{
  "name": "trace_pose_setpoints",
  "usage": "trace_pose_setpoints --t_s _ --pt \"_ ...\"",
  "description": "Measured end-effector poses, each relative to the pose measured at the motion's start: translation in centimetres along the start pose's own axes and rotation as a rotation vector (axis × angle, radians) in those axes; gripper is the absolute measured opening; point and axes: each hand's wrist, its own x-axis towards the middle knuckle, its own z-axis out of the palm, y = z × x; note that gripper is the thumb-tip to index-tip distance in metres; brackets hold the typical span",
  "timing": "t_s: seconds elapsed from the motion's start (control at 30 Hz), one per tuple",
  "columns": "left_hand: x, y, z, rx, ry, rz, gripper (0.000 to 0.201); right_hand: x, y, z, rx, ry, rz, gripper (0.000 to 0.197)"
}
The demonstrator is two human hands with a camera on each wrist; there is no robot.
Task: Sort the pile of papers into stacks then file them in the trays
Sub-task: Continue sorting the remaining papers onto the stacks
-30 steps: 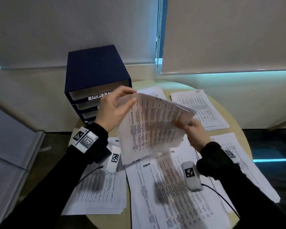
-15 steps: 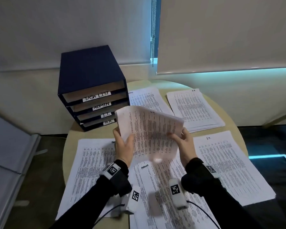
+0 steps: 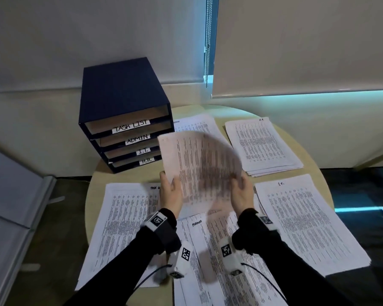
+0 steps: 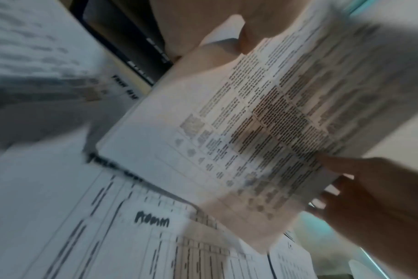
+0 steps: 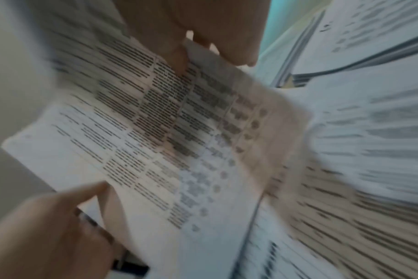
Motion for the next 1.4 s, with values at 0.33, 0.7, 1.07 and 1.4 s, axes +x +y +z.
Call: trace_pose_setpoints --t_s 0.33,0.7,1.07,1.4 --pt "-0.1 -8.6 1.4 0.866 -0.416 0.187 0.051 7.2 -0.6 -13.5 -0.274 0.240 0.142 0.048" --pt "0.3 -9.3 1.6 1.126 -0.539 0.156 0.043 8.8 7.7 -25.4 -0.857 0.153 0.621 0.040" --pt "0.3 -8.2 -1.2 0.819 -0.578 0.097 0.009 1.7 5.5 -10.2 -0.892 -0.356 -0.165 0.062" --pt "0.5 -8.7 -3.7 0.898 -0.597 0.173 0.013 -1.2 5.1 -3.4 -1.333 -0.572 -0.387 0.023"
